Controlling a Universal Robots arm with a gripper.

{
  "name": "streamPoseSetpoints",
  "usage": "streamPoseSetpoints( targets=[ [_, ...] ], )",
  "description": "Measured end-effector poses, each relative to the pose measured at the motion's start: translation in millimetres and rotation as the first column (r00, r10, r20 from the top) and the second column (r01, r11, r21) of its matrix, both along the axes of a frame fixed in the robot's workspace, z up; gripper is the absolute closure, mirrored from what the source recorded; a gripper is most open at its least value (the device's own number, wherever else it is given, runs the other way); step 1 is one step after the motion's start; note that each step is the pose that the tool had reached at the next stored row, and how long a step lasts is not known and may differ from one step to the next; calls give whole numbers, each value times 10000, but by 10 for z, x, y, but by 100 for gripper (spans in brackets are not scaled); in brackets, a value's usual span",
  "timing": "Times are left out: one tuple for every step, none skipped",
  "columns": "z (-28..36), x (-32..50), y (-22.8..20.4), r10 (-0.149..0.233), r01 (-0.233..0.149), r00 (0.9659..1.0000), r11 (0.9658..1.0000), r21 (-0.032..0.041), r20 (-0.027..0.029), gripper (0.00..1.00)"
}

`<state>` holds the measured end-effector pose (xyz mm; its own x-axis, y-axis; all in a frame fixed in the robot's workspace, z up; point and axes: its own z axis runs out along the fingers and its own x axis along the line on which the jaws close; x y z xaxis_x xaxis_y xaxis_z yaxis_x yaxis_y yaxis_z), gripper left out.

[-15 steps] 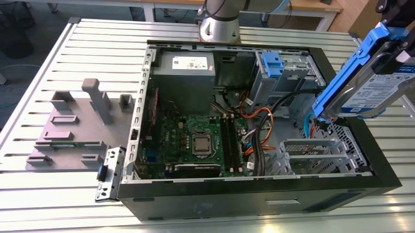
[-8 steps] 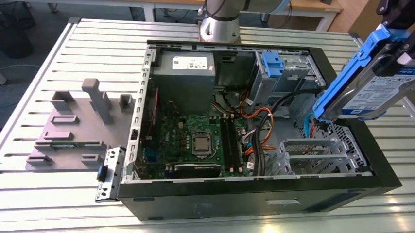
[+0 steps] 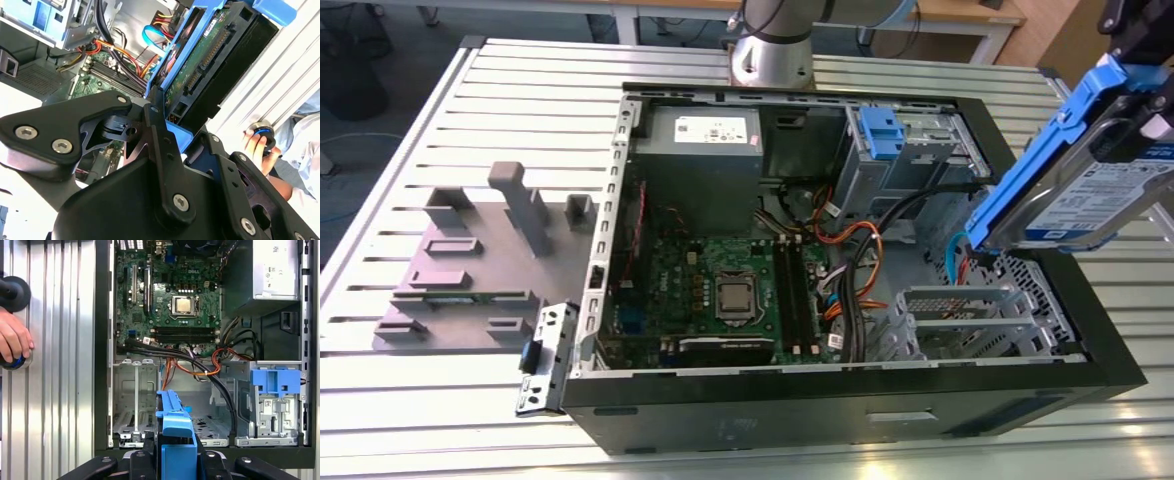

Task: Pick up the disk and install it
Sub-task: 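Pick up the disk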

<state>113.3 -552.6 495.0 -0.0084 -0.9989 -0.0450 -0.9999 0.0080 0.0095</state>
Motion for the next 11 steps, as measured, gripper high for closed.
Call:
streamPoseSetpoints(
  targets=[
    [-1, 0, -4, 0, 0, 10000, 10000, -1, 1, 63],
    [-1, 0, -8, 0, 0, 10000, 10000, 0, 1, 63],
    [-2, 0, -12, 0, 0, 10000, 10000, 0, 1, 63],
    [-3, 0, -16, 0, 0, 10000, 10000, 0, 0, 63],
    [-3, 0, -21, 0, 0, 10000, 10000, 0, 0, 63],
    [-4, 0, -25, 0, 0, 10000, 10000, 0, 0, 63],
    [-5, 0, -29, 0, 0, 10000, 10000, 0, 0, 63],
    [-6, 0, -32, 0, 0, 10000, 10000, 0, 0, 63],
    [-6, 0, -36, 0, 0, 10000, 10000, 0, 0, 63],
    [-7, 0, -40, 0, 0, 10000, 10000, 1, 1, 63],
    [-8, 0, -44, 0, 0, 10000, 10000, 0, 1, 63]
  ],
)
